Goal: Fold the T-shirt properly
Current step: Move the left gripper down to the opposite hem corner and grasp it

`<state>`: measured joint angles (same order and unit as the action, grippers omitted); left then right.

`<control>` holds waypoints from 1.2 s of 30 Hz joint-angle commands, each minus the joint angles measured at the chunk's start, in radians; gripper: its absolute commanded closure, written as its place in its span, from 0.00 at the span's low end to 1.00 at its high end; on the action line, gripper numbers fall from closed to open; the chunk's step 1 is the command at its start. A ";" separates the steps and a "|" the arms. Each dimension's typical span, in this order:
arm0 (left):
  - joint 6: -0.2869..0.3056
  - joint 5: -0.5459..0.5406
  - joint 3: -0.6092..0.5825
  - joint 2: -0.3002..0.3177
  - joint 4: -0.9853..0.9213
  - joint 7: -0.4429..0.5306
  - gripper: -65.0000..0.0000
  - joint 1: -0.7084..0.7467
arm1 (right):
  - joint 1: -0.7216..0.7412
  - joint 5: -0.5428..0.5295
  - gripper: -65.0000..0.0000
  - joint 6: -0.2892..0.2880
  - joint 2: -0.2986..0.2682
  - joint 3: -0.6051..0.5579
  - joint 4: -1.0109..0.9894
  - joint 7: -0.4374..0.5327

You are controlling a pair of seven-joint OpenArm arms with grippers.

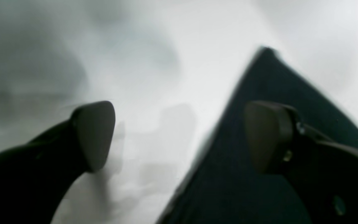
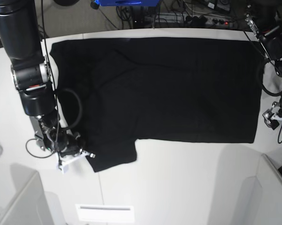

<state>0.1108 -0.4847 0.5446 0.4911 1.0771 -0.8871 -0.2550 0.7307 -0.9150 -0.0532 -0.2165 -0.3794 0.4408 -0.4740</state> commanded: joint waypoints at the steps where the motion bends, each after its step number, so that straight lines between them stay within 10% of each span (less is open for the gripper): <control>1: 0.013 0.001 -0.037 0.021 -0.008 0.026 0.03 -0.066 | 0.040 -0.008 1.00 -0.006 -0.007 0.006 0.014 0.013; 16: 0.013 0.048 -0.499 0.033 -0.544 0.372 0.03 -0.390 | 0.040 -0.009 1.00 -0.006 -0.014 0.006 0.016 0.013; 36: 0.013 0.048 -0.533 0.011 -0.567 0.401 0.03 -0.396 | 0.040 -0.011 1.00 -0.007 -0.014 0.006 0.016 0.013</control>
<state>0.1238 -0.4347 0.0093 0.4824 0.4988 -0.5049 -0.6205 0.7311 -0.9169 -0.0536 -0.2230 -0.3790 0.4408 -0.4747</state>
